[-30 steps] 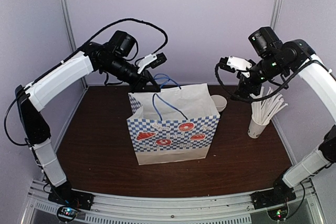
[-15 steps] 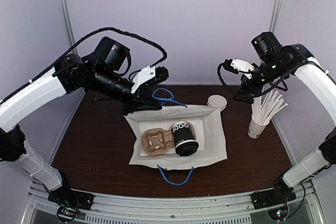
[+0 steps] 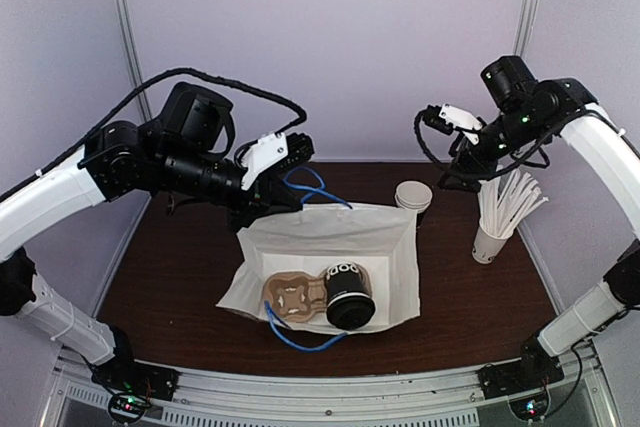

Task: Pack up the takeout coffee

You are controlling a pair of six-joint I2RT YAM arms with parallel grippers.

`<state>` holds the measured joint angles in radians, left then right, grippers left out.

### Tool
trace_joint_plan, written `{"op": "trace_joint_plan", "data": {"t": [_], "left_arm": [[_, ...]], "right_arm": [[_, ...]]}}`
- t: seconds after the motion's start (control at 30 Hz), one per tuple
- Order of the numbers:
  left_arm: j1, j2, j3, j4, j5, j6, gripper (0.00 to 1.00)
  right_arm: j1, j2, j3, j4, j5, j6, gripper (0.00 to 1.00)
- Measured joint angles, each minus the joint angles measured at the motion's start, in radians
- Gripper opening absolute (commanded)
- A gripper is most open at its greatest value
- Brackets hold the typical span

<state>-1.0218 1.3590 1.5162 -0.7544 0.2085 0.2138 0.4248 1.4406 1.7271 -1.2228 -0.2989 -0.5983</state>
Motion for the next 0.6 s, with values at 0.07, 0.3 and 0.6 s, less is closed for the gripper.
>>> {"op": "trace_joint_plan", "data": {"t": [0.07, 0.3, 0.6], "left_arm": [[0.000, 0.005, 0.000, 0.003, -0.013, 0.000, 0.00], [0.000, 0.052, 0.010, 0.006, -0.022, -0.021, 0.00], [0.000, 0.035, 0.010, 0.037, -0.060, -0.087, 0.00]], "right_arm": [[0.010, 0.003, 0.059, -0.028, -0.098, -0.011, 0.85], [0.290, 0.011, 0.248, -0.117, -0.262, -0.068, 0.78], [0.658, 0.167, 0.124, -0.126, -0.039, -0.113, 0.66]]}}
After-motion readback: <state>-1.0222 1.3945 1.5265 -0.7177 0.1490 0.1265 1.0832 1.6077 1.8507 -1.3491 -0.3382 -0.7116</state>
